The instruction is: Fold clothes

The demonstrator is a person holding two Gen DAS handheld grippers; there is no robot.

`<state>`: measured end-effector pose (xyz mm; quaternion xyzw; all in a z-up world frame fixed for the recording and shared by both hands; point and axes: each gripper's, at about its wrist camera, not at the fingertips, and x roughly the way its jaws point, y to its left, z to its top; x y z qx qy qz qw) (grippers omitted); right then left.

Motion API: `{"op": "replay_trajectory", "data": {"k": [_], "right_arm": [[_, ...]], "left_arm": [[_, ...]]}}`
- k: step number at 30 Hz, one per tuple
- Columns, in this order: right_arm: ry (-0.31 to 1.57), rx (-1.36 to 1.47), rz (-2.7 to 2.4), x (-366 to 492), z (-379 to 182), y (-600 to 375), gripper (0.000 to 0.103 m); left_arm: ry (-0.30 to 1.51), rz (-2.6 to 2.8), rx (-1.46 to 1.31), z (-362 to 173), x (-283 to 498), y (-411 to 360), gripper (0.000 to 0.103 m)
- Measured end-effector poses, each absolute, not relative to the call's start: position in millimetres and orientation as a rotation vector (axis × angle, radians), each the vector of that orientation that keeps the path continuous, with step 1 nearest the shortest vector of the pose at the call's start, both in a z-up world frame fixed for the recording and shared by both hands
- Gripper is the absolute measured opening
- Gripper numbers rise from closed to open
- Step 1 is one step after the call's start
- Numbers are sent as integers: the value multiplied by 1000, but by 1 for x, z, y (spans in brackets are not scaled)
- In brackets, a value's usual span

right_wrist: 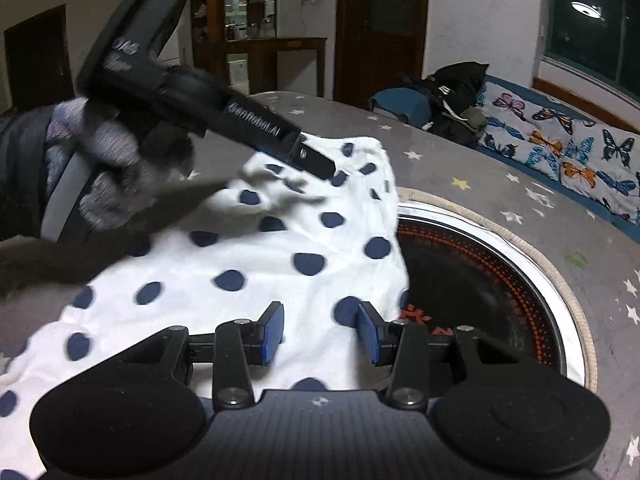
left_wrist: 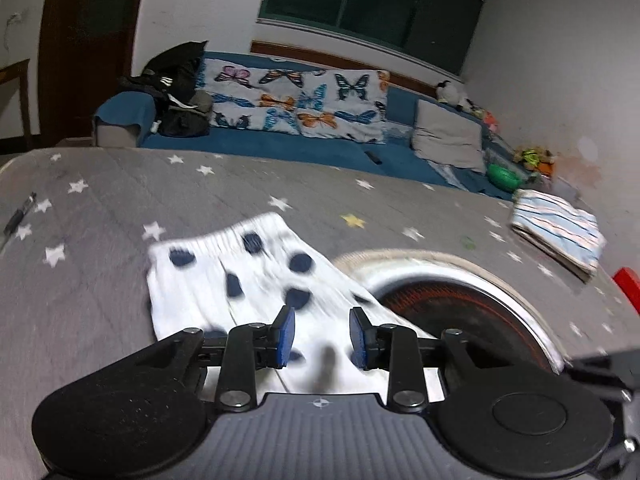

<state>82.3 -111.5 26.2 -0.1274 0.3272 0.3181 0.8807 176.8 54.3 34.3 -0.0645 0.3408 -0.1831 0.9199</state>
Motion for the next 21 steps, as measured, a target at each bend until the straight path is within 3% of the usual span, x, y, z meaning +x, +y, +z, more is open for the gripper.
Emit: {"op": "replay_trajectory", "data": {"k": [4,5,10,12,21], "right_arm": [[674,-309,721,60,33,-106,43],[676,-318,739,54,34,-104,49],[673,-365,830,21,35,-92,50],[668,-370,857,10,37,-87,50],[656,-434,916,-28,41,-77,50]], "left_arm": [[709,-432,-132,34,145,52,33],[712,-443,-126,33,137,51,33],[744,-467,-116,25,110,49,33],[752,-464,-113,20,102,49,41],[729,-447,-70,14,81,46,50]]}}
